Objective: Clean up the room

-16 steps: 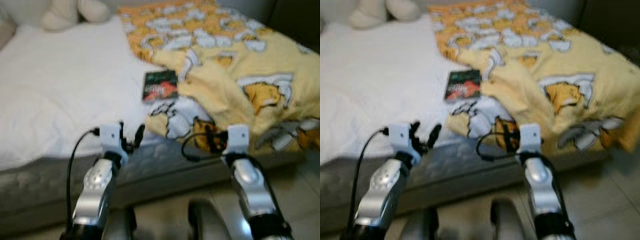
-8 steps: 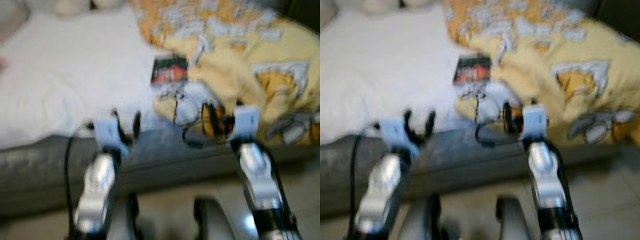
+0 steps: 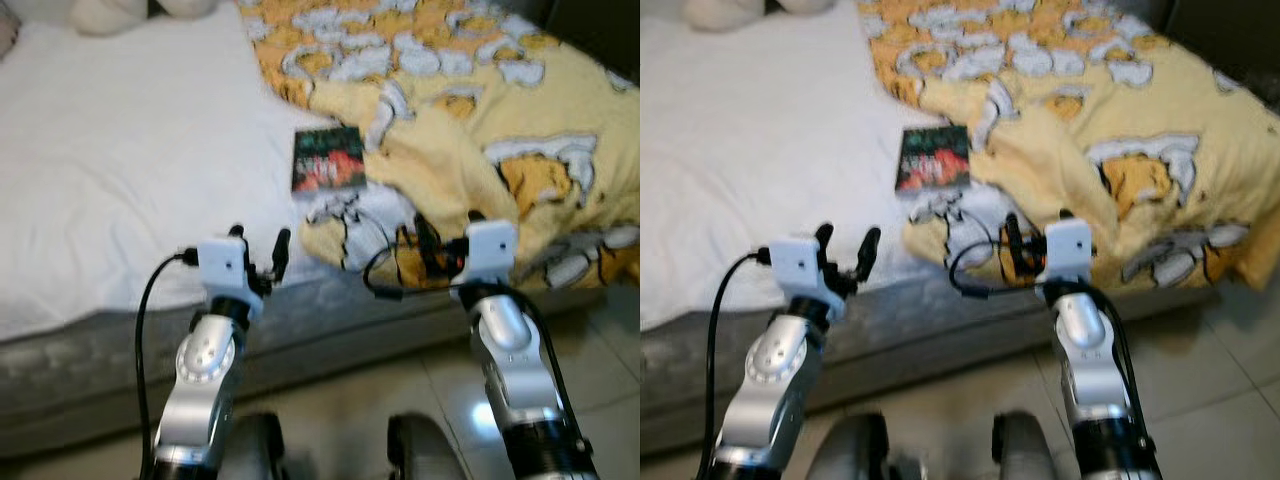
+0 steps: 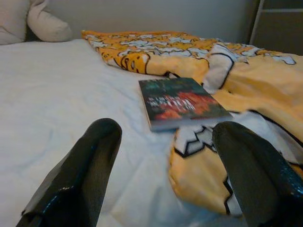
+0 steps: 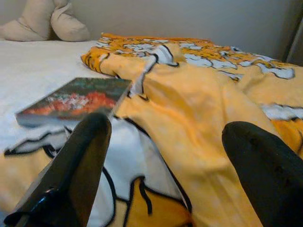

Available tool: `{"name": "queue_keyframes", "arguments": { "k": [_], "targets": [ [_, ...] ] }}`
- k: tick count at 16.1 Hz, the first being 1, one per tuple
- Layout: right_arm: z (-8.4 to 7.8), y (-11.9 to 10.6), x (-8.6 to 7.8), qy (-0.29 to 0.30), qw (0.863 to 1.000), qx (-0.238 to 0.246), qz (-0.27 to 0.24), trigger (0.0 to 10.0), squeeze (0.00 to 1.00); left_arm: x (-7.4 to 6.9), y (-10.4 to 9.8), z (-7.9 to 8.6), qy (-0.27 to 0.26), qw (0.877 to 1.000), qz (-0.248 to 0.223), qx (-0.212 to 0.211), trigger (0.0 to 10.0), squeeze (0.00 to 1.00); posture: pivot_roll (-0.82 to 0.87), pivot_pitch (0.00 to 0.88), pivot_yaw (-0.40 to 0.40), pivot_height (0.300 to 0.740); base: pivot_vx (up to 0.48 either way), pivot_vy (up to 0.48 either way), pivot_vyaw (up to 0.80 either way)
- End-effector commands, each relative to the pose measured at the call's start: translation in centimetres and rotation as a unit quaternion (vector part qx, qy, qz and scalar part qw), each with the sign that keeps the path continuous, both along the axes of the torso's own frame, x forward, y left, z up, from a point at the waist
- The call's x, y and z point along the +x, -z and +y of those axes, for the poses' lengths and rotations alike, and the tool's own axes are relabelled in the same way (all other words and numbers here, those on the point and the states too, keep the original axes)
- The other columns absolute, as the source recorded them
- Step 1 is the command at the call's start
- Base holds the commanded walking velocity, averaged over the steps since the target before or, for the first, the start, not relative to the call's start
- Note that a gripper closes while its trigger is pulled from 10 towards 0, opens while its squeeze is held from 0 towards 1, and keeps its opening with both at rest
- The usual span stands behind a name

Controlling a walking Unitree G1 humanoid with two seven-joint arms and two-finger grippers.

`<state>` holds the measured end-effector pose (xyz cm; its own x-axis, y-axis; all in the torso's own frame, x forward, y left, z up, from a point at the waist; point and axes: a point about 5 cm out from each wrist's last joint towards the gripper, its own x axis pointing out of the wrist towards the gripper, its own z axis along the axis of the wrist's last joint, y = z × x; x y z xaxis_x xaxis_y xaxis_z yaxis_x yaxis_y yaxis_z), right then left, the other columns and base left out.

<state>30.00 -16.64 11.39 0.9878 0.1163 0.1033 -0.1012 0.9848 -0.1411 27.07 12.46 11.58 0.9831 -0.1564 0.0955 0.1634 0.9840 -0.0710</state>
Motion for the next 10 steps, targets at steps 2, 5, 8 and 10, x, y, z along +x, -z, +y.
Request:
{"name": "queue_keyframes", "arguments": {
  "k": [2,5,8,10],
  "targets": [
    [0.4,-0.6,0.2,-0.007,1.0,0.005,-0.007,10.0,0.0,0.0,-0.3,0.2,-0.005,1.0,-0.003,0.004,10.0,0.0,-0.15,0.014,0.08,0.716,0.0,0.0,0.0],
    [0.5,-0.7,0.4,-0.008,1.0,0.007,-0.009,10.0,0.0,0.0,-0.4,0.2,-0.004,1.0,-0.004,0.004,10.0,0.0,-0.15,0.012,0.082,0.736,0.0,0.0,0.0],
    [0.4,-0.3,0.6,0.003,1.0,-0.003,0.002,10.0,0.0,-0.1,-0.2,-0.1,0.005,1.0,-0.001,0.007,10.0,0.0,-0.15,0.013,0.082,0.74,0.0,0.0,0.0],
    [0.3,-0.1,0.8,0.011,1.0,-0.008,0.009,10.0,0.0,-0.2,0.1,-0.8,0.036,0.999,0.009,0.027,10.0,0.0,-0.15,0.013,0.082,0.74,0.0,0.0,0.0]
  ]
}}
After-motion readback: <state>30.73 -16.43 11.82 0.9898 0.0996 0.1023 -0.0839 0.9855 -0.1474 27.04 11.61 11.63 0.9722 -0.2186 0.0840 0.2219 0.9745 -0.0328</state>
